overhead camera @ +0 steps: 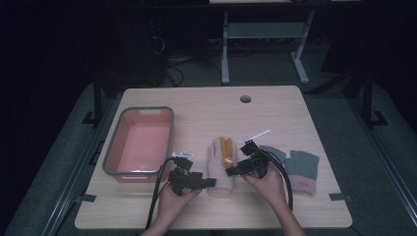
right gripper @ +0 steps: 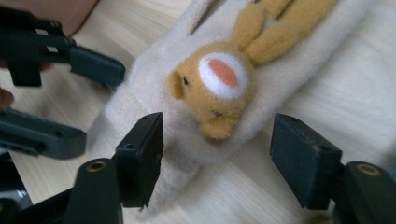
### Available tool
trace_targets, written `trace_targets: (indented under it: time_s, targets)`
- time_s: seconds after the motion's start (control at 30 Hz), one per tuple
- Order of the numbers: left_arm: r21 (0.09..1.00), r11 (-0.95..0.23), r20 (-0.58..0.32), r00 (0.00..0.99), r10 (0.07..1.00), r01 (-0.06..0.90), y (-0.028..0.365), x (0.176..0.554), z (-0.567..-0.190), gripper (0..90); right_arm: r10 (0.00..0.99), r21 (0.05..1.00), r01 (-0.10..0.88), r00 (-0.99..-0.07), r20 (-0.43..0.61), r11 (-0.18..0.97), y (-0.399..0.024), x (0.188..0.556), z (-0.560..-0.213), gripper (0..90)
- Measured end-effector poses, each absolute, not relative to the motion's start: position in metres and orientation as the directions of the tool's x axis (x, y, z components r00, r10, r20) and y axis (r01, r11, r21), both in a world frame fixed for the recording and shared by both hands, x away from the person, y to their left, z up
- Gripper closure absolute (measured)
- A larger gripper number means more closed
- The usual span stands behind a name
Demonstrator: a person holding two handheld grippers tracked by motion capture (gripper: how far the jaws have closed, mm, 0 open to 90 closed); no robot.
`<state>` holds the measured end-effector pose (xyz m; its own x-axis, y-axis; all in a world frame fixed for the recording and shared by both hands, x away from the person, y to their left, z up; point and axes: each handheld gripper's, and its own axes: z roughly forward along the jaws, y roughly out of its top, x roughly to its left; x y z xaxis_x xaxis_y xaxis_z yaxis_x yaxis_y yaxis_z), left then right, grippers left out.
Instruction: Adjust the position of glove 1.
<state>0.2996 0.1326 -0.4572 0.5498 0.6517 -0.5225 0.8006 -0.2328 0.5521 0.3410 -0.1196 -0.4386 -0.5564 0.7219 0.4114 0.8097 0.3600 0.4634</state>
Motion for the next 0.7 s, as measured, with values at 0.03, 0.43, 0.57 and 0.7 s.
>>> trace_targets:
  time_s: [0.03, 0.43, 0.57, 0.7]
  targets:
    - [0.548, -0.24, -0.523, 0.552, 0.649, 0.801, 0.132, 0.299, -0.458, 29.1, 0.726, 0.458, 0.817, -0.545, 0.419, 0.35, -0.12, 0.341, -0.44, 36.8]
    - [0.517, -0.258, -0.525, 0.541, 0.657, 0.816, 0.124, 0.303, -0.461, 36.0, 0.757, 0.402, 0.875, -0.451, 0.473, 0.27, -0.119, 0.34, -0.453, 39.3]
    - [0.514, -0.266, -0.53, 0.545, 0.65, 0.816, 0.124, 0.304, -0.462, 41.4, 0.755, 0.404, 0.882, -0.433, 0.493, 0.243, -0.119, 0.339, -0.455, 41.5]
    - [0.506, -0.262, -0.545, 0.54, 0.642, 0.822, 0.122, 0.305, -0.463, 46.0, 0.754, 0.395, 0.889, -0.421, 0.504, 0.233, -0.119, 0.337, -0.455, 43.1]
